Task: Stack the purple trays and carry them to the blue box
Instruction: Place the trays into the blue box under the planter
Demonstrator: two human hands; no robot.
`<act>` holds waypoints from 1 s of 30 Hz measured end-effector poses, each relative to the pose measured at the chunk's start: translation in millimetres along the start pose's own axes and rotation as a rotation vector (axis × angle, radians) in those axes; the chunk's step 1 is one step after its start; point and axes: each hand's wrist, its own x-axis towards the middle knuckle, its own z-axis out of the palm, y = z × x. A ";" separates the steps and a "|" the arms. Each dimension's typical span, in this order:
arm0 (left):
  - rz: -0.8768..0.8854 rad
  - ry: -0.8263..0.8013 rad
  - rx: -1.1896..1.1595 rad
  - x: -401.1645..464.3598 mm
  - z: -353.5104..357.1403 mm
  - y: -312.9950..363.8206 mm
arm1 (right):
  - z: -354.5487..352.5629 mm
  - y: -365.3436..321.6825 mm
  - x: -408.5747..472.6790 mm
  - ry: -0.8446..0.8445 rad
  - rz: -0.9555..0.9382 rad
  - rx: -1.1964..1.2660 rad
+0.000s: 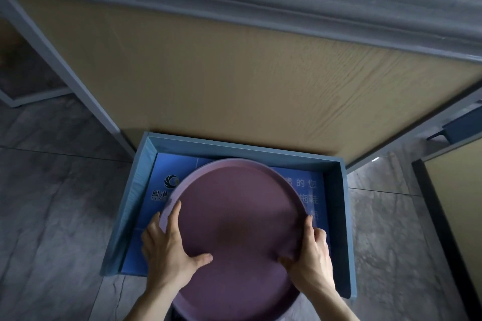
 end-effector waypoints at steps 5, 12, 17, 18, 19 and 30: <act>-0.007 0.009 0.063 9.3 0.6 3.2 | 3.0 -7.9 10.5 0.008 0.014 -0.073; -0.010 -0.011 0.138 14.8 0.7 0.3 | 4.9 -6.0 16.1 0.006 -0.003 -0.100; 0.015 -0.011 0.209 11.9 -2.8 3.3 | 3.9 2.1 8.2 0.034 -0.060 -0.113; 0.036 -0.003 0.248 8.8 -2.7 4.3 | 4.2 1.8 4.7 0.057 -0.084 -0.157; 0.069 0.021 0.294 4.1 -2.0 5.4 | 5.3 1.7 1.0 0.074 -0.134 -0.211; 0.373 -0.148 0.437 -28.7 25.9 10.1 | 21.5 8.4 -15.9 -0.111 -0.455 -0.474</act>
